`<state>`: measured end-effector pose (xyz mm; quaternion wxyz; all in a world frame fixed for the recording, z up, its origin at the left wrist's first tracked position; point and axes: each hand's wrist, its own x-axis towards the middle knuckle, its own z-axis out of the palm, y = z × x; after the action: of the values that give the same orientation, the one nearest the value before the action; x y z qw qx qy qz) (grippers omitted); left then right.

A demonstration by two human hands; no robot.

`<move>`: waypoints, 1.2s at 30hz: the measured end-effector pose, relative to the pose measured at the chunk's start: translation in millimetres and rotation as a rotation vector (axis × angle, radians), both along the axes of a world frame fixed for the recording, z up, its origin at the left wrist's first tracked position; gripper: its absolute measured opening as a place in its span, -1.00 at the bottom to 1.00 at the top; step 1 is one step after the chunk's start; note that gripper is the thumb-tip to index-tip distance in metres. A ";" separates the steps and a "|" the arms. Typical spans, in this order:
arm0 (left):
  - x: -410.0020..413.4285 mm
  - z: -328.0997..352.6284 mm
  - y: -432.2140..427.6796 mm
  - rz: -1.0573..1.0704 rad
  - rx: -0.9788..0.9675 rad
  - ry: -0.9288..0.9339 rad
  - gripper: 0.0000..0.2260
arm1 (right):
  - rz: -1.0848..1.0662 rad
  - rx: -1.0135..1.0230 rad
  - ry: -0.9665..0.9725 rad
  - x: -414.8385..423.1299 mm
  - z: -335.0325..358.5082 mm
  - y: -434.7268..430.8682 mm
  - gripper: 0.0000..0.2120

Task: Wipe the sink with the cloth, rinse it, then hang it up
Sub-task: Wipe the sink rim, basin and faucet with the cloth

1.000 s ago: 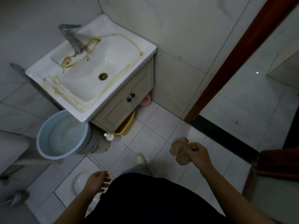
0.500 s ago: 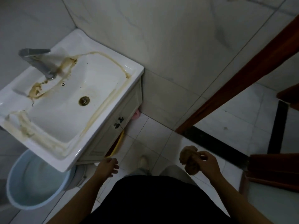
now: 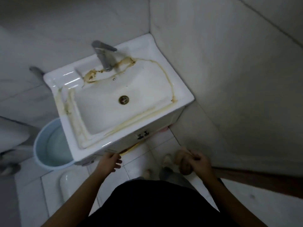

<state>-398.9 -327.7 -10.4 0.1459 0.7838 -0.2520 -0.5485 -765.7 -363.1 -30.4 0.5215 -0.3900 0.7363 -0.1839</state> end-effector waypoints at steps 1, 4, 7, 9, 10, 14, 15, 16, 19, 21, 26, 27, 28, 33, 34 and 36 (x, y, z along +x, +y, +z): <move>3.9 2.6 9.0 0.079 0.006 -0.012 -0.72 | 0.071 -0.022 -0.008 11.4 7.1 -22.3 -0.93; 12.7 8.5 38.6 0.298 0.016 -0.027 -0.74 | 0.292 -0.081 -0.057 49.1 20.3 -83.2 -0.91; 15.2 14.2 65.9 0.479 0.029 -0.036 -0.76 | 0.452 -0.147 -0.114 96.7 49.4 -125.0 -0.85; 15.7 16.5 77.6 0.575 0.018 -0.035 -0.78 | 0.540 -0.191 -0.176 128.6 69.9 -141.6 -0.85; 16.4 17.9 80.7 0.615 0.011 -0.040 -0.78 | 0.585 -0.208 -0.198 143.4 78.8 -146.7 -0.86; 23.6 26.6 72.8 0.682 -0.057 -0.055 -0.78 | 0.687 -0.222 -0.239 188.4 94.5 -157.5 -0.87; 28.3 28.6 66.4 0.684 -0.082 -0.060 -0.78 | 0.705 -0.226 -0.242 198.4 96.4 -159.9 -0.87; 33.6 30.6 59.9 0.687 -0.105 -0.068 -0.78 | 0.723 -0.228 -0.240 206.9 97.5 -161.5 -0.88; 54.5 36.8 38.6 0.672 -0.183 -0.092 -0.78 | 0.738 -0.235 -0.217 229.7 100.0 -166.7 -0.88; 72.2 39.5 23.3 0.642 -0.224 -0.113 -0.77 | 0.735 -0.234 -0.203 243.8 105.0 -172.5 -0.88; 125.7 35.8 -10.6 0.583 -0.294 -0.164 -0.78 | 0.686 -0.235 -0.204 279.0 120.8 -185.8 -0.82; 135.8 34.0 -16.6 0.558 -0.305 -0.170 -0.77 | 0.679 -0.246 -0.201 285.9 123.6 -187.8 -0.82; 145.3 32.0 -22.3 0.534 -0.315 -0.173 -0.77 | 0.678 -0.257 -0.198 292.3 125.2 -189.5 -0.84; 178.7 23.3 -43.2 0.505 -0.343 -0.249 -0.79 | 0.698 -0.284 -0.164 315.6 121.4 -197.1 -0.87; 183.7 21.1 -45.2 0.530 -0.354 -0.267 -0.81 | 0.705 -0.283 -0.161 319.2 119.7 -199.4 -0.87; 192.1 15.9 -47.7 0.576 -0.365 -0.322 -0.83 | 0.730 -0.274 -0.145 327.3 117.4 -205.8 -0.87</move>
<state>-206.8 -375.4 5.5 0.3899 0.8598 -0.1344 -0.3010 -438.4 -568.9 86.9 0.5462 -0.6781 0.4794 -0.1102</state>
